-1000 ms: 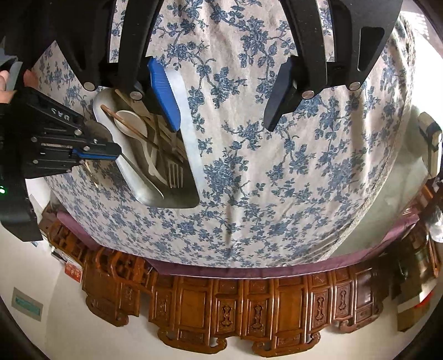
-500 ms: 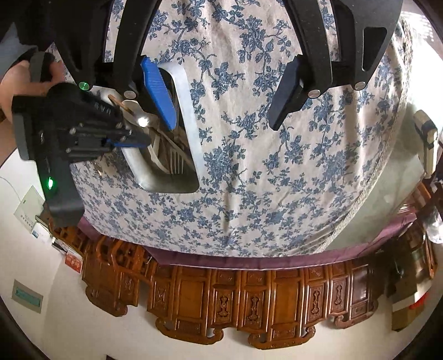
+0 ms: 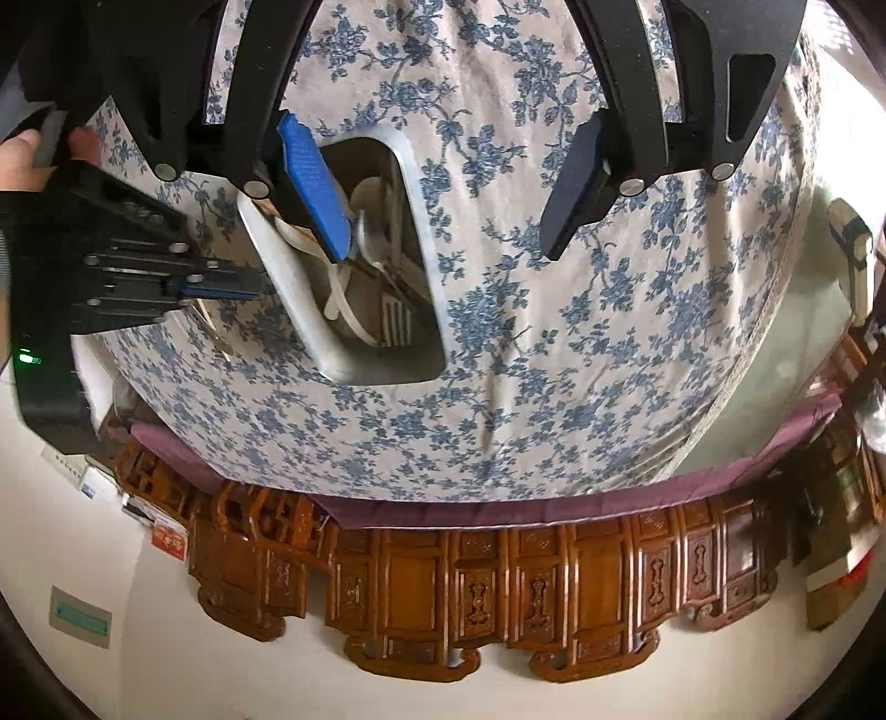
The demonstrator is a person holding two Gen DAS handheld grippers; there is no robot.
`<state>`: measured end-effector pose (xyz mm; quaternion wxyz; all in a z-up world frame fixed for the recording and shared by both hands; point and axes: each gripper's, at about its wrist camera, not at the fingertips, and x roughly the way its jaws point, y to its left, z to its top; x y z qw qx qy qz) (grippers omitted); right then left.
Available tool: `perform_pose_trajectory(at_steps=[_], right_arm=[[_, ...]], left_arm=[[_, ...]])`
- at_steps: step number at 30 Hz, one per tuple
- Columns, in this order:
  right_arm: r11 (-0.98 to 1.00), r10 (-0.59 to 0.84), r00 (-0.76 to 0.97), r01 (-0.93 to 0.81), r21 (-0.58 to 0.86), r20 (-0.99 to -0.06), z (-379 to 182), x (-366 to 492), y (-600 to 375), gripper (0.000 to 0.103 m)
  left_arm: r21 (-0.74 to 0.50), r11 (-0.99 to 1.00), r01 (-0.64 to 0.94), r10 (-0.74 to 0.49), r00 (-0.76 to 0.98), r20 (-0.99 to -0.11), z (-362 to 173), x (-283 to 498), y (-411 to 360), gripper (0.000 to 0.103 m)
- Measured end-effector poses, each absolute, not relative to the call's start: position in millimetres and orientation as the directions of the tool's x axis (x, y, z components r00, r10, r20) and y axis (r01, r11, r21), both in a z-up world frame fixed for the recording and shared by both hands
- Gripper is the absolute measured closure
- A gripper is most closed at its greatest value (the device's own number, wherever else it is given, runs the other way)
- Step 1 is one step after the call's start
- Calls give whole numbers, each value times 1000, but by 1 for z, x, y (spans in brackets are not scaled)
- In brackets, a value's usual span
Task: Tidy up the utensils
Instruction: 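Lower the metal spoon into the grey tray and open the right gripper, then grasp a smiley-face metal spoon with the right gripper while the left reaches toward a chopstick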
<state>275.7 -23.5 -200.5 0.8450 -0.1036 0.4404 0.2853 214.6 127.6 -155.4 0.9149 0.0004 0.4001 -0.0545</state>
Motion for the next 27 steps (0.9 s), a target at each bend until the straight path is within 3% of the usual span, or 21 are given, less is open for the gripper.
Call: perform_pose_trajectory(at_steps=[13,23,24,27], right_arm=[[897,263,525,-442,4,-809,-215,230,-173,101],[937,238,526,-346,51,-816,-237,249,-254,98],[936,246,522,-348,59,-817,-237,252,-254,98],[926,270,514,-370,74,-815,-240,270,-250,79]], left_arm=[[-60,977,203,-180,646,-742,-159,214,50,26],[-76,957,279,-234,591,-772,-182,223,-33,26],[-75,956,283,-235,587,-775,-184,224,-38,26],[-73,953,296,-237,570,-787,-194,228,-56,26]])
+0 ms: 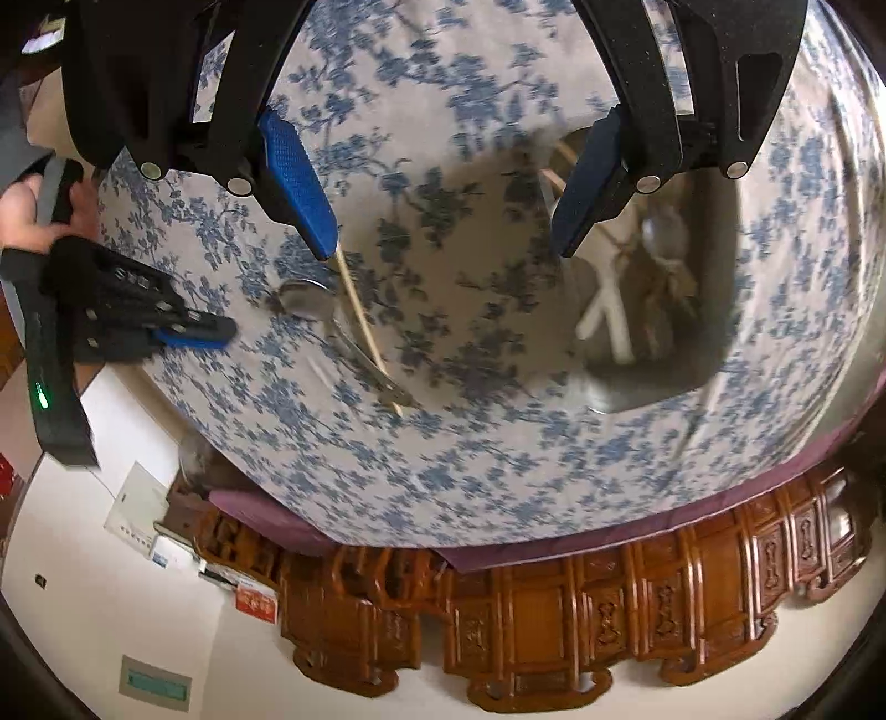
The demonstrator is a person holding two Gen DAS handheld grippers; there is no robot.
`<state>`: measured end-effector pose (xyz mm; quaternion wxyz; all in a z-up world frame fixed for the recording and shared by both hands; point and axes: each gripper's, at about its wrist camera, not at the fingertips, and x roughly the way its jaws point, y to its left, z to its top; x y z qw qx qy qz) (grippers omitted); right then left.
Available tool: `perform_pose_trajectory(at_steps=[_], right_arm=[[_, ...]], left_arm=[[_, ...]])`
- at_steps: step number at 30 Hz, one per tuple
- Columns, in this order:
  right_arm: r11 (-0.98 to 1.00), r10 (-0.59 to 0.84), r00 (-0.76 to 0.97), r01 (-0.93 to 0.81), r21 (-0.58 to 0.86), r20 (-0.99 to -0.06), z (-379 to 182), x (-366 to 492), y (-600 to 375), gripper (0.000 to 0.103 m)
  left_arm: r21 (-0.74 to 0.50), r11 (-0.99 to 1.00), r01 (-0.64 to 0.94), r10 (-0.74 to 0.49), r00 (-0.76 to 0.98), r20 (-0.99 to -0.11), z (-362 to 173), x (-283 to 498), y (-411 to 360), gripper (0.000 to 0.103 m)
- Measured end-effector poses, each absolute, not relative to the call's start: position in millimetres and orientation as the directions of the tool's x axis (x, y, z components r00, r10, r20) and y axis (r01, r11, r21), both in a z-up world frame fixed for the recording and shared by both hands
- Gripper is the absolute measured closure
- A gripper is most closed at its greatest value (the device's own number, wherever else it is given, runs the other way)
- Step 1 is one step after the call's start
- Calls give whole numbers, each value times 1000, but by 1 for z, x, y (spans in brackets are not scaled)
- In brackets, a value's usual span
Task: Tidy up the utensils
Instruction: 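Grasp a smiley-face metal spoon with the right gripper while the left reaches toward a chopstick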
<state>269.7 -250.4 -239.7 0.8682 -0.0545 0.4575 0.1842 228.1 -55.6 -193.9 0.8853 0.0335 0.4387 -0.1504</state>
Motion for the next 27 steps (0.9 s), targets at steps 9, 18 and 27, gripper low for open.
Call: perform_pose_trajectory(at_steps=[9,18,27], right_arm=[[897,297,437,-433,90,-849,-265,324,-211,78],[900,196,390,-436,7,-900,-290,347,-184,85],[911,188,381,-412,16,-905,-291,351,-190,96]], left_arm=[[-65,951,301,-231,558,-797,-203,238,-75,26],[-58,952,300,-222,549,-806,-209,234,-75,27],[-46,953,299,-205,529,-824,-217,234,-77,26]])
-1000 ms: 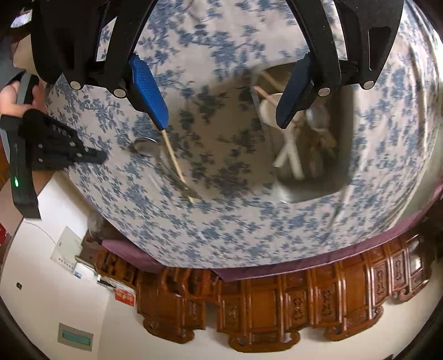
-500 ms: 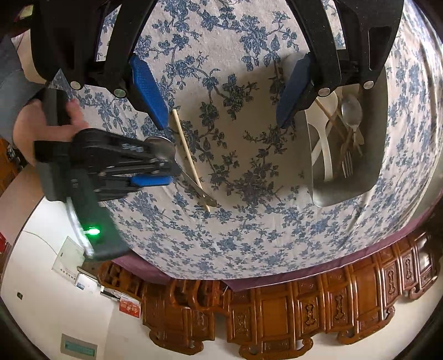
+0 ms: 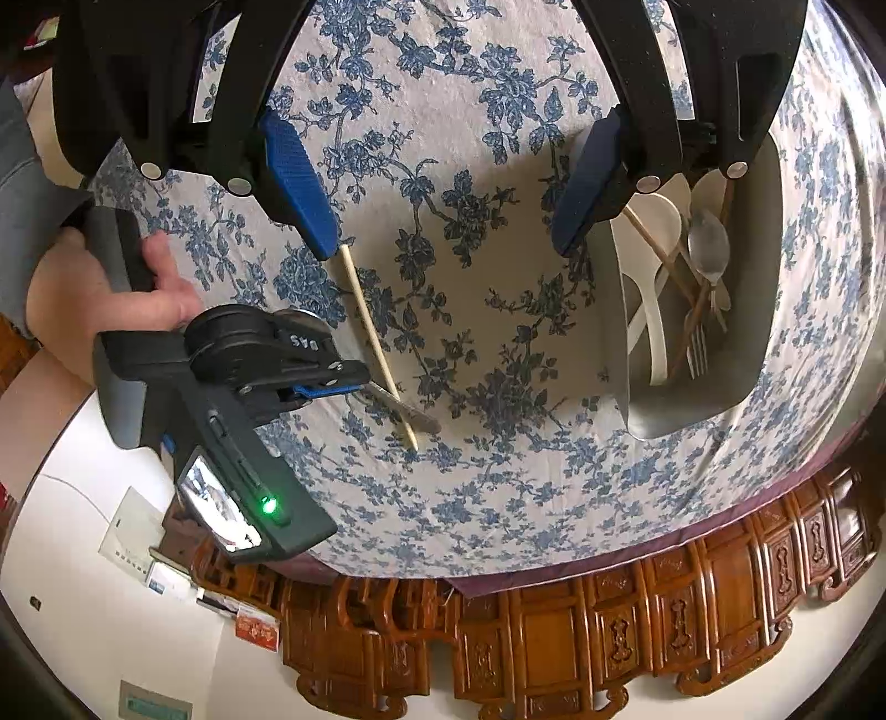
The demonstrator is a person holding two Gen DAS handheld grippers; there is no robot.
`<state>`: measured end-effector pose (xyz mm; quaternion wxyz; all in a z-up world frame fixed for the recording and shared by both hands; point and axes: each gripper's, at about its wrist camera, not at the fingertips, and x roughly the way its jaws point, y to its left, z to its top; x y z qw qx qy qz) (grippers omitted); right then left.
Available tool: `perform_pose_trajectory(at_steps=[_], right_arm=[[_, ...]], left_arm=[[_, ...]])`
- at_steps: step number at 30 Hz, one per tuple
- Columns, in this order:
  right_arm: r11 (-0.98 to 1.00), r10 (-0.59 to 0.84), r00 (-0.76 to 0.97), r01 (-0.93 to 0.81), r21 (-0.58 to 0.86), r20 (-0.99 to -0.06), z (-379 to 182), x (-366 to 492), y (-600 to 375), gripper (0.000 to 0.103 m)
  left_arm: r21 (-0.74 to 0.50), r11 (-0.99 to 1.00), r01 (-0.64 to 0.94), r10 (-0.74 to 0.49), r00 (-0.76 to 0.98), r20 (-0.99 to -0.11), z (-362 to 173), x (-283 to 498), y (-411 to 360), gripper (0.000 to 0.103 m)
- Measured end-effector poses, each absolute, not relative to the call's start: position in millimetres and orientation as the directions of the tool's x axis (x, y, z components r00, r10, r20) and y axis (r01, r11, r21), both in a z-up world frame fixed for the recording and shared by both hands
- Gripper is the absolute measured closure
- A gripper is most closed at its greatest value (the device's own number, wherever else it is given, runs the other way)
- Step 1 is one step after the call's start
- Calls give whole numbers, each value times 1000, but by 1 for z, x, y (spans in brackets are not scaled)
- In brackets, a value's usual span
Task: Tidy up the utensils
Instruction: 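Grasp a smiley-face metal spoon with the right gripper while the left reaches toward a chopstick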
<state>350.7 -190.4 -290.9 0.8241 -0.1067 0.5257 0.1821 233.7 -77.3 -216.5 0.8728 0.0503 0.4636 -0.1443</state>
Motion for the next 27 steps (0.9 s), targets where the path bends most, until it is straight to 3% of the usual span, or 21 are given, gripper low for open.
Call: perform_pose_trajectory(at_steps=[16,27], right_arm=[[922,266,474,-379,78,-840,-254,306,-268,96],[927,275,472,-363,100,-838,-254,298,-317,96]], left_arm=[[-5,952,306,-167,507,-846,-233,272,-127,27],[-15,952,306,-147,413,-899,-271,323,-162,54]])
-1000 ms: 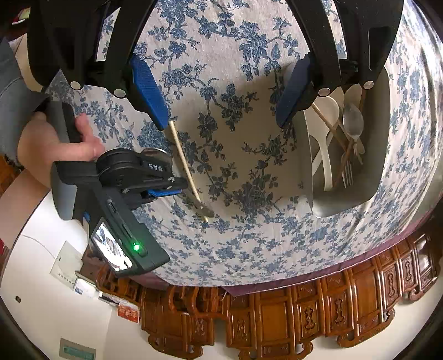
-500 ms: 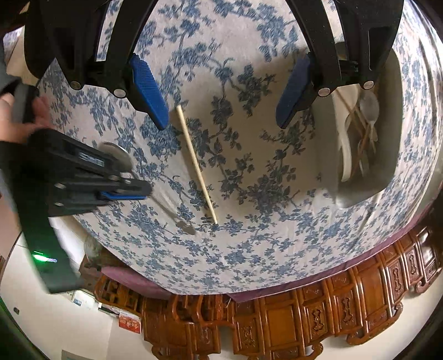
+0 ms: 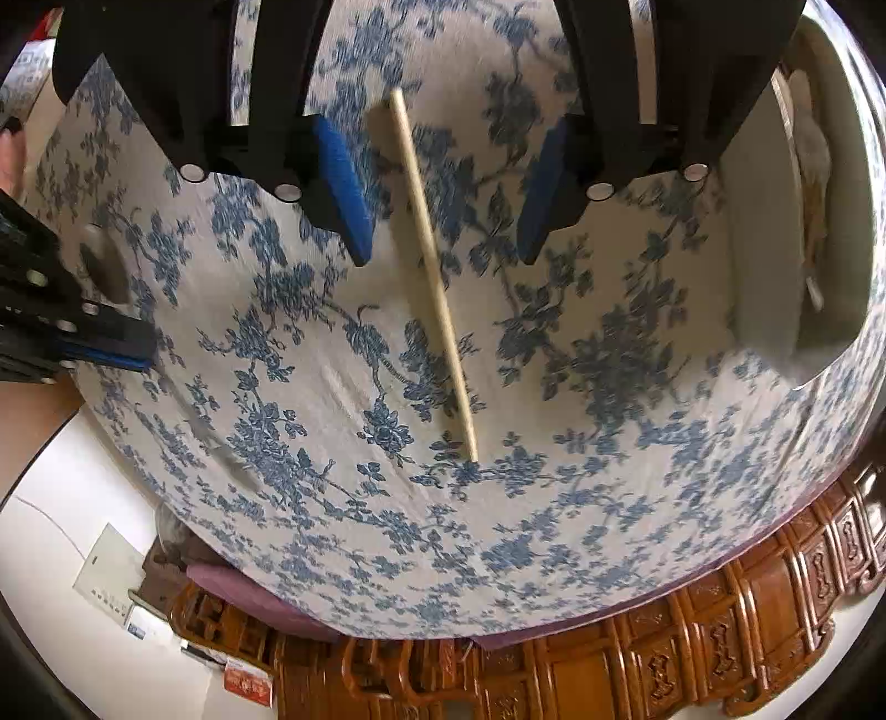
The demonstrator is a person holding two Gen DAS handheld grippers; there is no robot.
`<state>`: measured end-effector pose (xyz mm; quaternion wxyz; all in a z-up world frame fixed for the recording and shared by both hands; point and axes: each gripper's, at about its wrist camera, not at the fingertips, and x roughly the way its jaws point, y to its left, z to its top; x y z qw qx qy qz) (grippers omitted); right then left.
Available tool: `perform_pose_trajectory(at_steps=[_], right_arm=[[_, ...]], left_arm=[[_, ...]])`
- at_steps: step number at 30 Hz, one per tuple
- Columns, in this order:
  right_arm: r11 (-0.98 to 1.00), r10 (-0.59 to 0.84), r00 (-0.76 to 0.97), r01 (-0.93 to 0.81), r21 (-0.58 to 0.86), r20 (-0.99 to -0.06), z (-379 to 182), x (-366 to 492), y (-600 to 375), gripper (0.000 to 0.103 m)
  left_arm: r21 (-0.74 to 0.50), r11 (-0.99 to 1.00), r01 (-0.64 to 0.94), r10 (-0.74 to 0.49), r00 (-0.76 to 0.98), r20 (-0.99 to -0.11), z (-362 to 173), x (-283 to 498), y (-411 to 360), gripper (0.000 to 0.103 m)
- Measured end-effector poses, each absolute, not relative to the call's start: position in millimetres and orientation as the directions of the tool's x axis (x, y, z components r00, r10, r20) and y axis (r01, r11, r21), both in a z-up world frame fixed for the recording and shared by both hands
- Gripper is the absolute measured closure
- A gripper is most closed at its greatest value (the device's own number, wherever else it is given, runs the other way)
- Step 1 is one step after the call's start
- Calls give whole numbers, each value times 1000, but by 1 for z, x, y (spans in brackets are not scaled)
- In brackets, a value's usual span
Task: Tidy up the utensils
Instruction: 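Grasp a smiley-face metal spoon with the right gripper while the left reaches toward a chopstick, then grasp the wooden chopstick with the left gripper and lift it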
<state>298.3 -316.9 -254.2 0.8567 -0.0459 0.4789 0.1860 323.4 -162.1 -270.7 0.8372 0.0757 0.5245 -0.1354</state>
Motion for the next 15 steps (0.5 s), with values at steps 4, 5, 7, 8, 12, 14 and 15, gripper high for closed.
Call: perform_pose_trajectory(at_steps=[4,5,7,8,12,14,15], right_arm=[[926,273,482,-367,91,-832,-248,295,-325,96],[926,272,485,-366,89,-831,-247,294,-327,96],[928,270,487,-363,88,-831,-246,292,-328,96],[929,267,487,-358,89,-832,-247,292,-329,96],[933,259,483,-350,86,-836,-249,291,-328,96],[934,253,483,-349,80,-839,-248,290,-327,96],[934,249,483,-348,78,-840,-248,290,-326,96]], left_arm=[[-11,952,307,-140,400,-906,-279,337,-170,61],[-15,954,301,-140,400,-906,-280,341,-170,61],[-16,956,292,-137,399,-906,-281,346,-170,62],[-13,956,292,-135,401,-906,-281,347,-171,63],[-12,956,294,-135,400,-906,-281,354,-172,64],[-8,956,292,-131,405,-905,-281,355,-171,69],[0,957,291,-125,408,-904,-281,355,-171,74]])
